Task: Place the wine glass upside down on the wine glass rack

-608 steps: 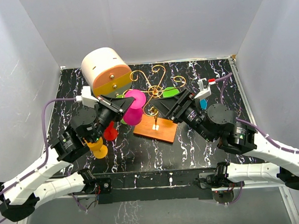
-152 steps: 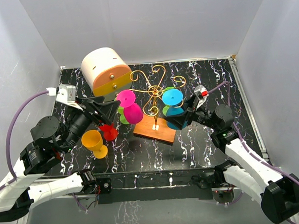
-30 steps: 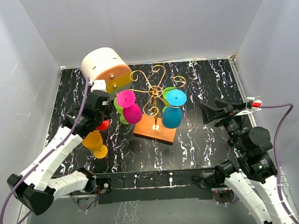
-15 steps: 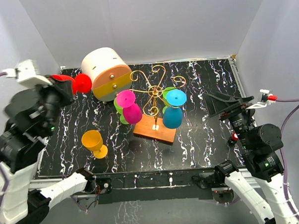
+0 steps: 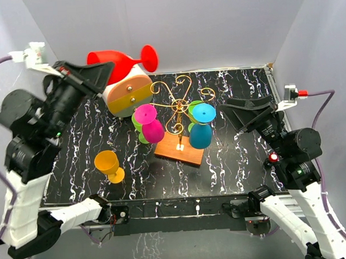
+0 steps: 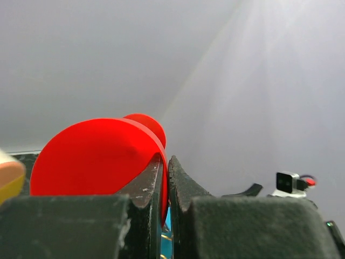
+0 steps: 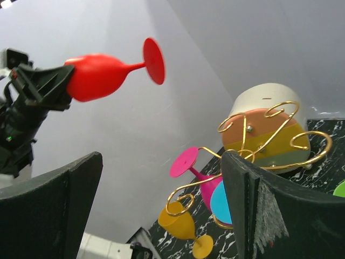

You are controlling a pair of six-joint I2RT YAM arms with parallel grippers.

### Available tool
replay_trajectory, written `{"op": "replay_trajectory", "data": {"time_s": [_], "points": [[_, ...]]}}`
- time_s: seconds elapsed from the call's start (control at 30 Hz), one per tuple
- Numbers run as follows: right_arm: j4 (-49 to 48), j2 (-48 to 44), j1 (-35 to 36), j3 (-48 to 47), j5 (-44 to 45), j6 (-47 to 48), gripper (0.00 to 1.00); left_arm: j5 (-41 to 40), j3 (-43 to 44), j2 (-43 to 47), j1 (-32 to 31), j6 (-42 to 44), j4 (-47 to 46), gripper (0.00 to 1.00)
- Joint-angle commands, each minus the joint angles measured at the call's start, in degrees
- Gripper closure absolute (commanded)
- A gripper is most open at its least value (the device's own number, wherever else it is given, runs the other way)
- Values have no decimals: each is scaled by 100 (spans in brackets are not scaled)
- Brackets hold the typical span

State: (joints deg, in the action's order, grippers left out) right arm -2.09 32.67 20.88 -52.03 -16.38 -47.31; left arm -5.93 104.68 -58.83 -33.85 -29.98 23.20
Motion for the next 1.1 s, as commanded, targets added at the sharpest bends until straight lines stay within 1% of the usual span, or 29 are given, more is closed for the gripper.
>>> {"op": "replay_trajectory", "data": {"time_s": [0.0, 0.1, 0.13, 0.2, 0.27, 0.37, 0.53, 0.67, 0.73, 0.8, 0.9, 1.0, 1.07], "points": [[-944, 14, 6, -64, -572, -447, 10, 1188, -37, -246, 26, -528, -945, 100], [-1222, 173, 3, -96, -582, -856, 13, 1436, -176, -313, 24, -764, -1287, 100], [-1416, 267, 3, -89, -604, -1035, 16, 1517, -254, -313, 27, -851, -1435, 100], [-1817, 509, 5, -113, -680, -1425, 24, 1674, -449, -314, 27, -1041, -1769, 100], [-2216, 705, 12, -124, -631, -1644, 28, 1752, -641, -324, 27, -1206, -2088, 100], [-2563, 854, 12, -264, -175, -1728, 28, 1780, -859, -324, 27, -1389, -2460, 100], [-2704, 1335, 12, -702, 505, -2044, 29, 1734, -1242, -351, 27, -1737, -3280, 100], [-2779, 1679, 106, -986, 760, -2281, 35, 1871, -1363, -554, 26, -2070, -3842, 100], [-2750, 1804, 330, -1115, 968, -2232, 35, 1896, -1371, -704, 27, -2221, -4032, 100], [-2659, 1908, 704, -1214, 1314, -2061, 36, 1905, -1356, -848, 23, -2364, -4244, 100], [-2550, 2143, 1624, -1376, 1994, -1561, 38, 1879, -1324, -1036, 19, -2533, -4623, 100], [-2899, 2395, 2556, -1389, 2721, -979, 38, 1748, -1294, -1146, 18, -2580, -4803, 100], [-3174, 2565, 2888, -1432, 3030, -759, 38, 1640, -1314, -1139, 10, -2518, -4897, 100]]}}
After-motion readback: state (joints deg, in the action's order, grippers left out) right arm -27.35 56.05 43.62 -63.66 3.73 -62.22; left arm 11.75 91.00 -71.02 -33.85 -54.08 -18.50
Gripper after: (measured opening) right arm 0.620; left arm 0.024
